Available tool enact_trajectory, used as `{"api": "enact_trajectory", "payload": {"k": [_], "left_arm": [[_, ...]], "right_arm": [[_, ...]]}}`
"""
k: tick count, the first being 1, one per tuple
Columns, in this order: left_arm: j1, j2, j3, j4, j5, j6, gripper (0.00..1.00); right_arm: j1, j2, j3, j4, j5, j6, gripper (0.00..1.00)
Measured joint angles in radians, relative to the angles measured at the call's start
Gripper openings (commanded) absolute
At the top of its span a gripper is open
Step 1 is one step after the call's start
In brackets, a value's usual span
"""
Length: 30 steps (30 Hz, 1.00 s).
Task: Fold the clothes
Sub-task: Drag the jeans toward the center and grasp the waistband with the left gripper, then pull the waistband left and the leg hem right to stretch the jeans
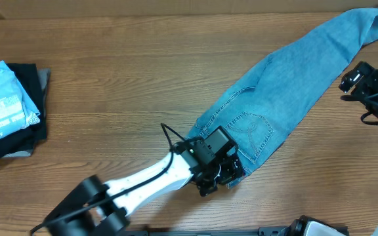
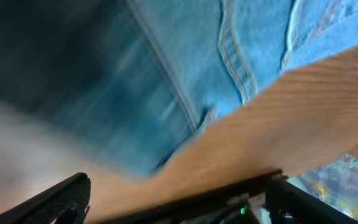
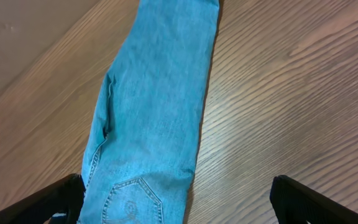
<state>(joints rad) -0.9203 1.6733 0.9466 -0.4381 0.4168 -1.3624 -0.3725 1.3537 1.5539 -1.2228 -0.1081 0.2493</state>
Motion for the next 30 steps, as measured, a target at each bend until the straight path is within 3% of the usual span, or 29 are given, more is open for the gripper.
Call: {"api": "enact_trajectory", "payload": {"k": [1, 2, 4, 5, 11, 15, 18, 24, 27, 30], "left_arm": [[0.0, 0.05, -0.001, 0.048, 0.014, 0.001, 0.62], [0.008, 0.12, -0.006, 0.121, 0.047, 0.011, 0.47], [0.026, 0.126, -0.01, 0.186, 0.063, 0.038, 0.07], [0.038, 0.13, -0.01, 0.2, 0.07, 0.068, 0.04], [0.072, 0.079, -0.01, 0.188, 0.097, 0.257, 0.04], [0.109, -0.246, -0.005, 0.014, -0.098, 0.347, 0.04], [0.222, -0.488, 0.003, -0.154, -0.292, 0.365, 0.04], [0.42, -0.731, 0.004, -0.479, -0.474, 0.368, 0.04], [0.549, -0.757, 0.004, -0.498, -0.563, 0.396, 0.05], [0.782, -0.757, 0.004, -0.499, -0.616, 0.447, 0.06]], "right_arm": [[0.0, 0.0, 0.0, 0.0, 0.0, 0.0, 1.0], [0.0, 0.0, 0.0, 0.0, 0.0, 0.0, 1.0], [0.0, 0.0, 0.0, -0.001, -0.001, 0.0, 1.0], [0.0, 0.0, 0.0, -0.001, -0.001, 0.0, 1.0], [0.0, 0.0, 0.0, 0.003, -0.001, 0.0, 1.0], [0.0, 0.0, 0.0, 0.003, -0.003, -0.004, 1.0], [0.0, 0.0, 0.0, 0.004, -0.007, -0.007, 1.0], [0.0, 0.0, 0.0, 0.0, 0.013, -0.01, 1.0], [0.0, 0.0, 0.0, 0.0, 0.024, -0.011, 1.0], [0.0, 0.014, 0.0, 0.044, 0.05, -0.013, 1.0]]}}
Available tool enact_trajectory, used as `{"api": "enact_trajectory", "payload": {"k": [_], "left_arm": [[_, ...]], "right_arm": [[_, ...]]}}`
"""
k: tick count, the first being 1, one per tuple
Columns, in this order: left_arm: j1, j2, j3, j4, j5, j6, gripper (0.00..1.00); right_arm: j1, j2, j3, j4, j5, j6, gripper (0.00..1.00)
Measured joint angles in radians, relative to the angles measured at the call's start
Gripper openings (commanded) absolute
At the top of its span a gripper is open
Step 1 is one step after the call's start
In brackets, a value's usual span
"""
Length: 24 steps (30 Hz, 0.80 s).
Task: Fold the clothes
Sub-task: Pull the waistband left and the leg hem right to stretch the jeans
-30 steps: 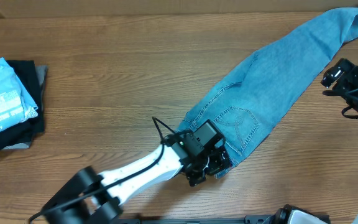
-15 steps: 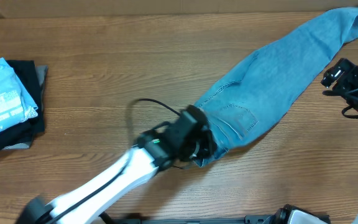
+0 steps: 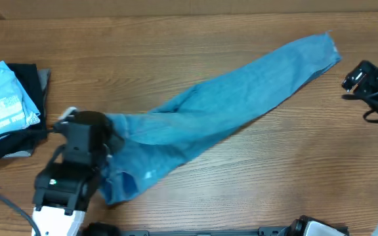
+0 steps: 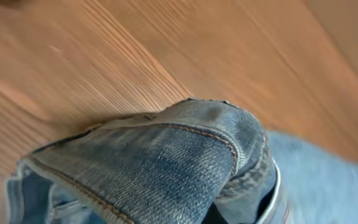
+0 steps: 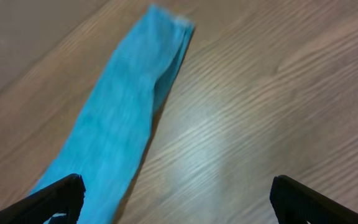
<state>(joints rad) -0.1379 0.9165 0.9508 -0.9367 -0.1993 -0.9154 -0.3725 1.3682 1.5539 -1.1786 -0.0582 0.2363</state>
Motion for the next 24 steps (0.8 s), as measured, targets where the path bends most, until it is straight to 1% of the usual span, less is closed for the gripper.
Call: {"api": "enact_trajectory", "payload": {"k": [2, 3, 4, 6, 7, 9, 13, 14, 17, 18, 19, 20, 21, 22, 23, 24], "left_arm": [[0.122, 0.0, 0.0, 0.039, 0.009, 0.033, 0.07], [0.18, 0.006, 0.0, 0.067, 0.016, 0.06, 0.09], [0.196, 0.011, 0.0, 0.074, 0.017, 0.07, 0.1], [0.211, 0.043, 0.0, 0.098, 0.027, 0.099, 0.15], [0.212, 0.089, 0.0, 0.118, 0.031, 0.116, 0.15], [0.212, 0.162, 0.0, 0.126, 0.031, 0.134, 0.14], [0.212, 0.282, 0.0, 0.147, 0.031, 0.138, 0.13], [0.212, 0.298, 0.0, 0.156, 0.031, 0.138, 0.13], [0.212, 0.306, 0.0, 0.174, 0.03, 0.14, 0.13], [0.212, 0.307, 0.0, 0.175, 0.03, 0.146, 0.14], [0.212, 0.307, 0.0, 0.174, 0.03, 0.156, 0.14], [0.212, 0.307, 0.0, 0.175, 0.03, 0.161, 0.14], [0.212, 0.307, 0.0, 0.174, 0.03, 0.162, 0.14], [0.212, 0.307, 0.0, 0.174, 0.026, 0.164, 0.13], [0.212, 0.307, 0.0, 0.175, 0.019, 0.165, 0.13], [0.212, 0.307, 0.0, 0.174, 0.014, 0.166, 0.13]], "right_arm": [[0.0, 0.058, 0.003, 0.049, -0.008, -0.01, 1.0], [0.0, 0.126, 0.003, 0.085, -0.023, -0.027, 1.0], [0.0, 0.165, 0.003, 0.105, -0.028, -0.031, 1.0], [0.0, 0.313, 0.004, 0.246, -0.069, -0.048, 1.0], [0.0, 0.401, 0.004, 0.287, -0.109, -0.067, 1.0], [0.003, 0.521, 0.002, 0.402, -0.19, -0.104, 1.0], [0.031, 0.697, 0.002, 0.593, -0.243, -0.169, 1.0], [0.041, 0.754, 0.002, 0.67, -0.249, -0.182, 1.0], [0.055, 0.839, 0.001, 0.804, -0.255, -0.193, 1.0], [0.059, 0.878, 0.001, 0.867, -0.259, -0.204, 0.82], [0.059, 0.885, 0.008, 0.88, -0.259, -0.206, 0.47], [0.06, 0.89, 0.01, 0.888, -0.26, -0.212, 0.24], [0.061, 0.898, 0.011, 0.884, -0.252, -0.213, 0.17], [0.061, 0.906, 0.013, 0.886, -0.214, -0.208, 0.07], [0.061, 0.908, 0.013, 0.886, -0.179, -0.197, 0.04], [0.058, 0.909, 0.013, 0.882, -0.143, -0.187, 0.04]]}}
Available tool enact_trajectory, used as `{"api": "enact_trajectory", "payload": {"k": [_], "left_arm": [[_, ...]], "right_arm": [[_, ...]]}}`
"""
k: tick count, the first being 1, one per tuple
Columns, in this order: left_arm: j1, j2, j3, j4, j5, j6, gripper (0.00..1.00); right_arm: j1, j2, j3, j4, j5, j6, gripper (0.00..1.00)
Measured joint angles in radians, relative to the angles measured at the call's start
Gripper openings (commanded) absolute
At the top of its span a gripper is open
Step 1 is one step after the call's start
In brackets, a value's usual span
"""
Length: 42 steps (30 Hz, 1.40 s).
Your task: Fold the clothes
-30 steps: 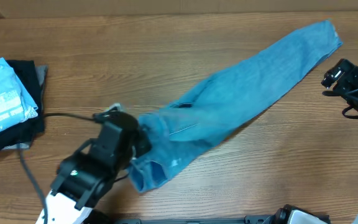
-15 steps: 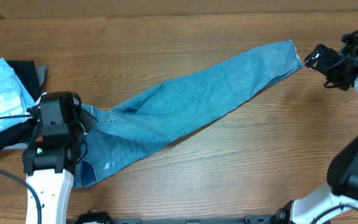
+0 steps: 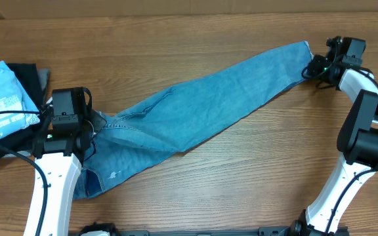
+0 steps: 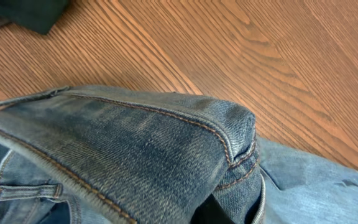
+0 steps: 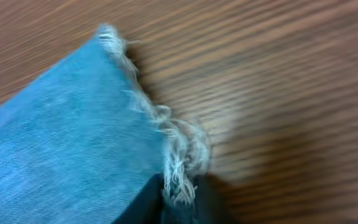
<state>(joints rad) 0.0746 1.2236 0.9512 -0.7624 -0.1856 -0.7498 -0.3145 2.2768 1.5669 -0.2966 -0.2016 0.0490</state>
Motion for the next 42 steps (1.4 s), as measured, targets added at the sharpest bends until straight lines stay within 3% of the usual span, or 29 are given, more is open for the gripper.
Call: {"api": "enact_trajectory", "payload": {"k": [3, 7, 13, 18, 21, 24, 26, 28, 31, 32, 33, 35, 38, 40, 42], "left_arm": [[0.0, 0.0, 0.0, 0.0, -0.017, 0.011, 0.14], [0.0, 0.0, 0.0, 0.002, -0.029, 0.024, 0.15], [-0.002, 0.002, 0.0, 0.091, -0.037, 0.026, 0.19], [0.0, 0.002, 0.0, 0.16, -0.086, 0.025, 0.18], [0.0, 0.002, 0.0, 0.159, -0.098, 0.026, 0.19], [0.0, 0.002, 0.0, 0.15, -0.098, 0.029, 0.33], [0.0, 0.002, 0.002, 0.07, -0.053, 0.045, 0.36], [0.0, 0.002, 0.003, 0.016, 0.025, 0.076, 0.4], [0.0, 0.002, 0.003, -0.057, 0.084, 0.112, 0.44], [0.0, 0.002, 0.003, -0.03, 0.101, 0.146, 0.41], [0.0, 0.002, 0.002, 0.049, 0.134, 0.202, 0.31], [-0.003, 0.005, 0.002, 0.262, 0.254, 0.341, 0.25], [-0.093, 0.073, 0.006, 0.408, 0.416, 0.483, 0.23], [-0.229, 0.174, 0.006, 0.458, 0.474, 0.579, 0.26], [-0.399, 0.304, 0.035, 0.504, 0.497, 0.664, 0.46]], "right_arm": [[-0.005, -0.001, 0.018, -0.048, 0.163, 0.08, 0.04], [-0.118, -0.012, 0.026, -0.109, 0.254, 0.129, 0.04], [-0.314, -0.08, 0.029, -0.457, 0.307, 0.275, 0.04], [-0.341, -0.098, 0.027, -0.611, 0.369, 0.354, 0.04], [-0.332, -0.116, 0.01, -0.613, 0.388, 0.355, 0.04], [-0.331, -0.148, 0.003, -0.6, 0.388, 0.347, 0.04], [-0.329, -0.148, 0.003, -0.584, 0.383, 0.343, 0.05], [-0.329, -0.148, 0.002, -0.564, 0.339, 0.309, 0.15], [-0.327, -0.148, 0.002, -0.56, 0.293, 0.272, 0.21], [-0.327, -0.148, 0.002, -0.561, 0.288, 0.267, 0.21], [-0.327, -0.148, 0.002, -0.564, 0.283, 0.264, 0.22], [-0.327, -0.148, 0.002, -0.567, 0.256, 0.249, 0.22], [-0.327, -0.148, 0.002, -0.559, 0.172, 0.185, 0.24], [-0.326, -0.148, 0.002, -0.557, 0.13, 0.156, 0.25], [-0.326, -0.148, 0.002, -0.555, 0.095, 0.144, 0.25]]}}
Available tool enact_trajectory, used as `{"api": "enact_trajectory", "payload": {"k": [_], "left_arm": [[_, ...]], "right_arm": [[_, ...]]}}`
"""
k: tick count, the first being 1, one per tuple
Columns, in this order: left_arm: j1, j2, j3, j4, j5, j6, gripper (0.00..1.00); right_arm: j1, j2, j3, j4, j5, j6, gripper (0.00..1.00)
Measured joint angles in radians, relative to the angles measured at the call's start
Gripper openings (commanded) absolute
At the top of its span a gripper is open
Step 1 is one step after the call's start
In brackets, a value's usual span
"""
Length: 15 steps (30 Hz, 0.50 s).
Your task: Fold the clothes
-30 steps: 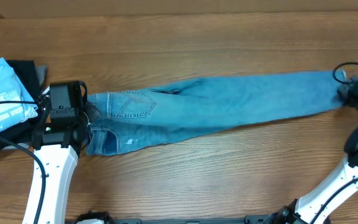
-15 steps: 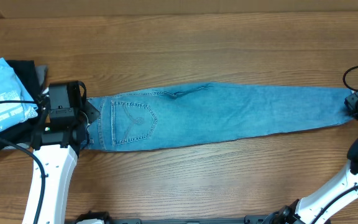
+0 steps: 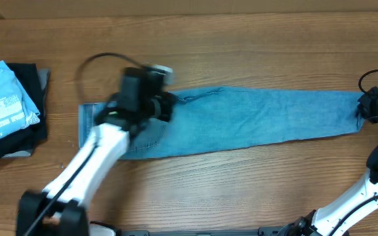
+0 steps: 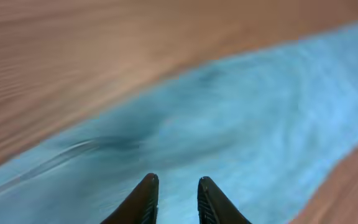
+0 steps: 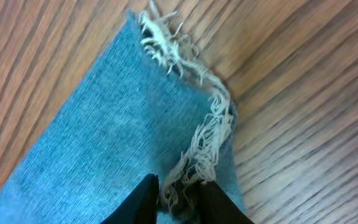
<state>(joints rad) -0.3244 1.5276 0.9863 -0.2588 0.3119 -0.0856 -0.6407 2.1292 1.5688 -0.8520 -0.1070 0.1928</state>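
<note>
A pair of light blue jeans (image 3: 241, 121) lies flat in a straight band across the table, waist (image 3: 87, 131) at the left, frayed hem (image 5: 166, 43) at the right. My left gripper (image 4: 177, 179) hovers open over the seat of the jeans, nothing between its fingers; this view is blurred. From overhead the left gripper (image 3: 164, 106) is right of the waist. My right gripper (image 5: 179, 183) is shut on the frayed hem at the table's right edge, where the overhead camera also catches the right gripper (image 3: 363, 110).
A stack of folded clothes (image 3: 5, 108), a light blue shirt on dark garments, sits at the left edge, a short gap from the waist. Bare wooden table (image 3: 241, 196) lies in front of and behind the jeans.
The jeans lay slanted with the waist bunched; they now lie straight and flat. My left gripper has let go of the waistband and is further right. My right gripper, holding the hem, is further right and nearer.
At first the jeans lay slanted at the right, my left gripper at the waist and the right one open away from the hem. Then the waist was at the left, held by my left gripper. Then the right gripper was on the hem. Now the jeans lie stretched flat.
</note>
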Motion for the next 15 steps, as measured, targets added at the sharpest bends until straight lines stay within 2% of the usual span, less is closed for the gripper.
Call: {"api": "enact_trajectory", "payload": {"k": [3, 6, 10, 15], "left_arm": [[-0.144, 0.199, 0.165, -0.033, -0.043, 0.057, 0.49], [-0.165, 0.391, 0.35, -0.132, -0.109, 0.108, 0.52], [-0.164, 0.444, 0.444, -0.29, -0.268, 0.172, 0.58], [-0.164, 0.444, 0.447, -0.325, -0.358, 0.202, 0.59]], "right_arm": [[0.0, 0.0, 0.0, 0.002, -0.024, -0.008, 0.25], [0.0, 0.0, 0.0, 0.002, -0.031, -0.01, 0.26], [0.0, 0.0, 0.0, 0.004, -0.035, -0.01, 0.26], [0.0, 0.0, 0.0, 0.003, -0.039, -0.01, 0.26]]}}
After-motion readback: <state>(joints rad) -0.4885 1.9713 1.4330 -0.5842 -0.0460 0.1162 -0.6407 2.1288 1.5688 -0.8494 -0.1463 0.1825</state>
